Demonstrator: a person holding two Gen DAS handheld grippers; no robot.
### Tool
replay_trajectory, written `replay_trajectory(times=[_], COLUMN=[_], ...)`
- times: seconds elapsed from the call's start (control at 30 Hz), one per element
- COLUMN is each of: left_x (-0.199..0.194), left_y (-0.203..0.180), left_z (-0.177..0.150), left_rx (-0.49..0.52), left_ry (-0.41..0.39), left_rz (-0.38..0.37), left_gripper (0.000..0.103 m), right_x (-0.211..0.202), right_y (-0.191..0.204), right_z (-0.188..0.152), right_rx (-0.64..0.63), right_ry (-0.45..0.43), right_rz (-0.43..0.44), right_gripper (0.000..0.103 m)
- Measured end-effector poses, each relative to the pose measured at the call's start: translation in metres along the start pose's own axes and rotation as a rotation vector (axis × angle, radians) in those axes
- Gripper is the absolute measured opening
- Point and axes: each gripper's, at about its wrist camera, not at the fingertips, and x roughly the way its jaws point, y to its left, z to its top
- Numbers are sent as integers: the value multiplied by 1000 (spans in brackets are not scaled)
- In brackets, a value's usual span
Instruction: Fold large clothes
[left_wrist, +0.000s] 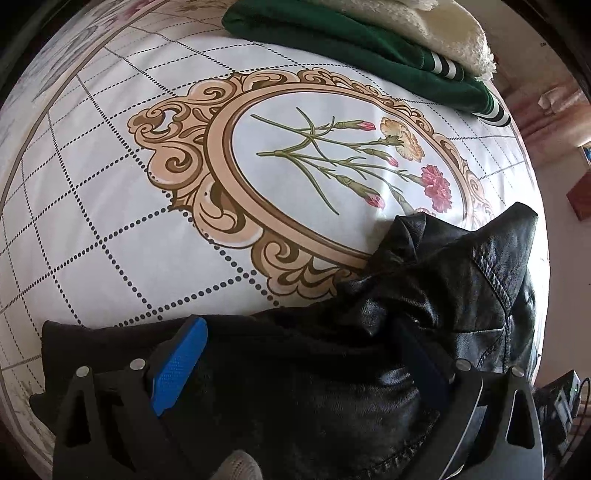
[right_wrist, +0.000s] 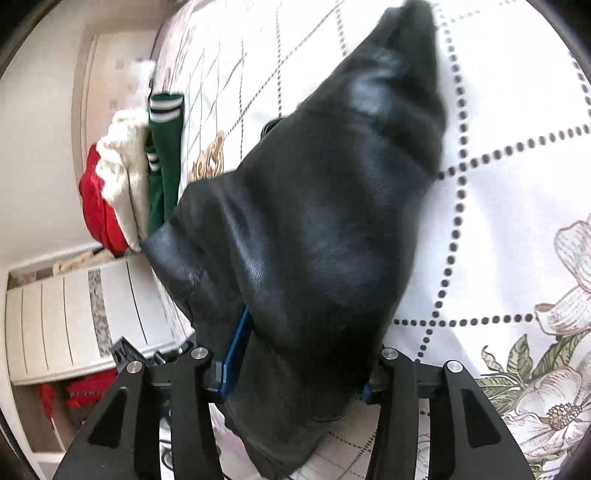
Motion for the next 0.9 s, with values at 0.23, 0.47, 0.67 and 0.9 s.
replay_trajectory(times=[0.23,0.47,0.67,0.9], left_x=[-2,10,17,-81], left_y=[8,-15,-35,67], left_z=[4,12,25,-4], left_rx=[-38,-10,-3,-270], left_ry=[-21,-5,16,-118], left_rz=[4,-27,-98,-136], left_gripper=[103,103,103,102], right_x=[25,-11,-46,-48], right_y=[21,62,127,196], right_z=[10,-2,-31,-92], right_rx=[-48,-165,-403,-780], right_ry=[-45,-127,-190,-230], right_rz=[83,84,-12,-206], right_gripper=[61,19,19,19])
